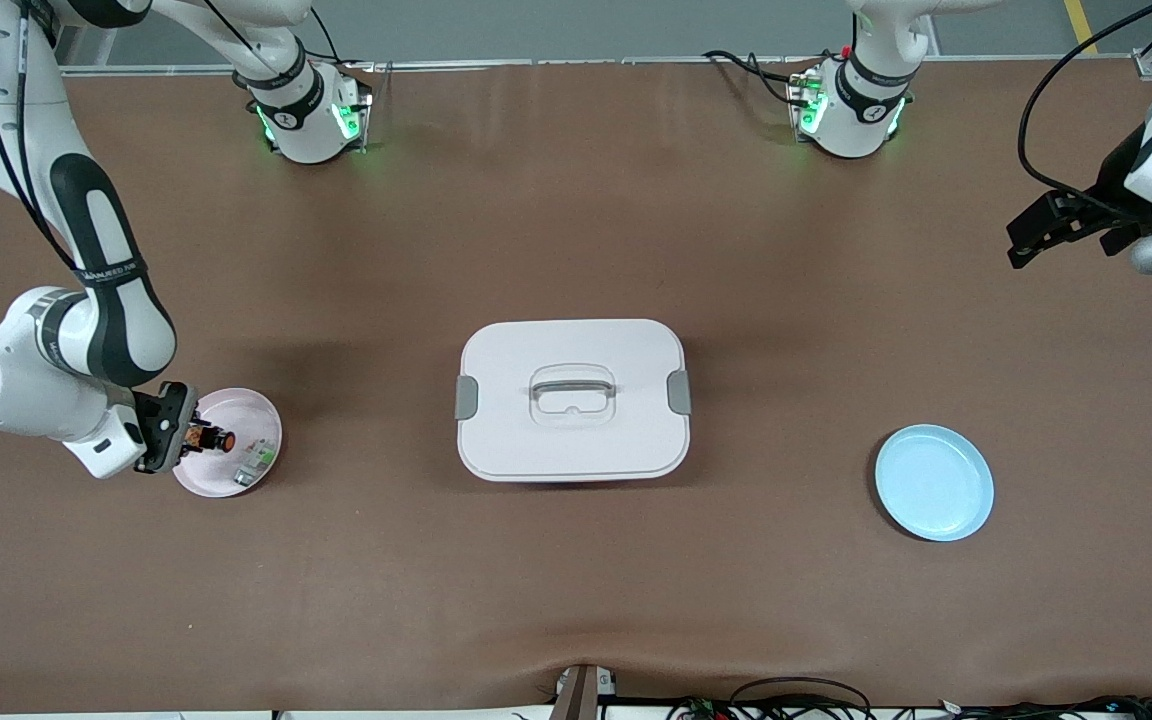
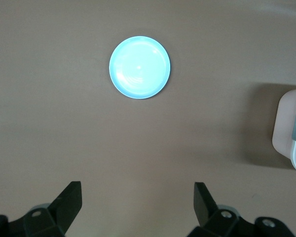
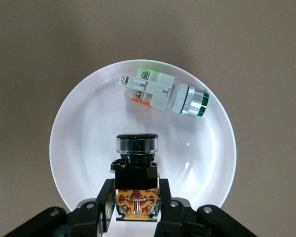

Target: Transfer orange switch to right arm and place

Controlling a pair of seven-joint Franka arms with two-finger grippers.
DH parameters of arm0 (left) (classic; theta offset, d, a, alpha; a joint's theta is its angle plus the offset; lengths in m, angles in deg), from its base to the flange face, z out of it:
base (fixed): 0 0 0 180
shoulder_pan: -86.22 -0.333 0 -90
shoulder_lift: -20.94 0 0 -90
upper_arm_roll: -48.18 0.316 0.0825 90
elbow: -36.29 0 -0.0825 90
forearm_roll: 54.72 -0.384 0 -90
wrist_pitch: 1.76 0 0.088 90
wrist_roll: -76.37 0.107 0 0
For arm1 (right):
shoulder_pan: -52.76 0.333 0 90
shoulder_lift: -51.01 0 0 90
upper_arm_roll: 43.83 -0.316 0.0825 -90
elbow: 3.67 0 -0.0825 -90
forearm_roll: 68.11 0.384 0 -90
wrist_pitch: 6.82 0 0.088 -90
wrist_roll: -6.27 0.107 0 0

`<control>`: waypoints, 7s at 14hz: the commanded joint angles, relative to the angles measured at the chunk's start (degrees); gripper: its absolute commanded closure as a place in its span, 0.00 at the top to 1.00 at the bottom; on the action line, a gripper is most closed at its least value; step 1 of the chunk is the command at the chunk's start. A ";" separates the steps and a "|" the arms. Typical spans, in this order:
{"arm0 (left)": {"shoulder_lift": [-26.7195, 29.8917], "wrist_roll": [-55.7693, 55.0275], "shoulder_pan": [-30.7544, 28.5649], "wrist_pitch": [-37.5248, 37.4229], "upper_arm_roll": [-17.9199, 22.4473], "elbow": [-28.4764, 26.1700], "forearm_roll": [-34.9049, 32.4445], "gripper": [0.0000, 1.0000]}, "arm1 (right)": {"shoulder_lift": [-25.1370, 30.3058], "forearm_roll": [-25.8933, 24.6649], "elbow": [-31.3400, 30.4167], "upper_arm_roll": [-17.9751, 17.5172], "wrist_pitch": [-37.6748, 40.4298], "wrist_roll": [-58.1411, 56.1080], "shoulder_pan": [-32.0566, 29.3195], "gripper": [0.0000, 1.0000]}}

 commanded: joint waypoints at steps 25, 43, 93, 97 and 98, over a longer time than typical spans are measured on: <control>2.45 10.55 -1.51 -7.37 -0.61 2.00 2.23 1.00 | 0.86 3.69 0.21 -0.96 1.06 1.27 -1.66 1.00; 2.89 10.91 -1.42 -7.98 -1.49 1.30 2.49 1.00 | 11.41 -3.23 1.70 -0.70 17.59 72.34 0.53 1.00; 4.03 10.82 -1.42 -8.42 -1.49 2.00 2.58 1.00 | 33.30 -7.73 13.66 -0.87 39.13 89.44 2.12 1.00; 3.77 11.43 -1.51 -8.42 -1.40 2.09 2.58 1.00 | 33.30 -7.99 13.75 -0.87 39.04 89.35 2.29 1.00; 3.51 11.87 -1.51 -8.42 -1.32 2.52 2.40 1.00 | 33.30 -7.99 13.75 -0.87 39.04 89.35 2.29 1.00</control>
